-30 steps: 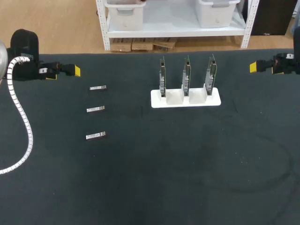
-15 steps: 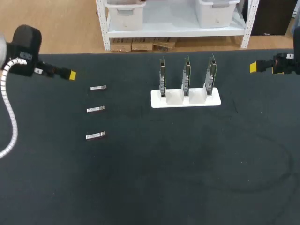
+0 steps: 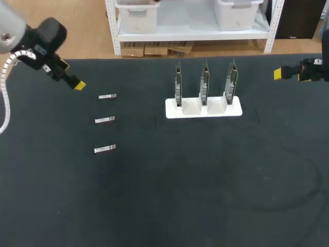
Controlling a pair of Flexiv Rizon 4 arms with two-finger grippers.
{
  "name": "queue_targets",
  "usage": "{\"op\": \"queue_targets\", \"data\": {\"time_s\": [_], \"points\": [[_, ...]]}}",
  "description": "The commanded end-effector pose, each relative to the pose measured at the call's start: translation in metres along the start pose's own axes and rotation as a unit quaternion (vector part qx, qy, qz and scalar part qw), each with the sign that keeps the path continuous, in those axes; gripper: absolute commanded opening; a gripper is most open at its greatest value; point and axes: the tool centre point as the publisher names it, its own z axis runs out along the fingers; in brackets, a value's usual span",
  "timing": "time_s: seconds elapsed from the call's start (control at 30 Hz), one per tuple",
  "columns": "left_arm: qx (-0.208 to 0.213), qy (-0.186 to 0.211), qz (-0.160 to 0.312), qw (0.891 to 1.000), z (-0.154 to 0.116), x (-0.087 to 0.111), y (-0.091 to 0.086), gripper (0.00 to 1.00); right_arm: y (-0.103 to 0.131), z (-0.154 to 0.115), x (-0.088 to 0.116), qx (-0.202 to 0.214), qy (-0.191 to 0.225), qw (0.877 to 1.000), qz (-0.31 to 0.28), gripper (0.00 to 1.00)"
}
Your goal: Pick up the optical module with the left hand, and insert it into the network port with the right hand.
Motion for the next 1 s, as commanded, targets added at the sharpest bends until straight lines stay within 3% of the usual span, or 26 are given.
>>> {"op": "queue_targets", "data": {"time_s": [0.03,0.4,0.83,0.9,1.0], "points": [[0.068,0.122,0.139,0.980,0.016,-0.009,0.007,1.00,0.001,0.000,0.000,0.002,0.000,1.000,0.001,1.00],[0.082,0.145,0.160,0.973,0.035,-0.008,0.006,1.00,0.001,0.000,0.000,0.002,0.000,1.000,0.001,1.00],[0.082,0.145,0.160,0.973,0.035,-0.008,0.006,1.00,0.001,0.000,0.000,0.002,0.000,1.000,0.001,1.00],[0.079,0.178,0.171,0.966,0.039,-0.007,0.006,1.00,0.001,0.000,0.000,0.002,0.000,1.000,0.001,1.00],[0.062,0.187,0.196,0.961,0.039,-0.008,0.010,1.00,0.001,0.000,0.000,0.002,0.000,1.000,0.001,1.00]]}}
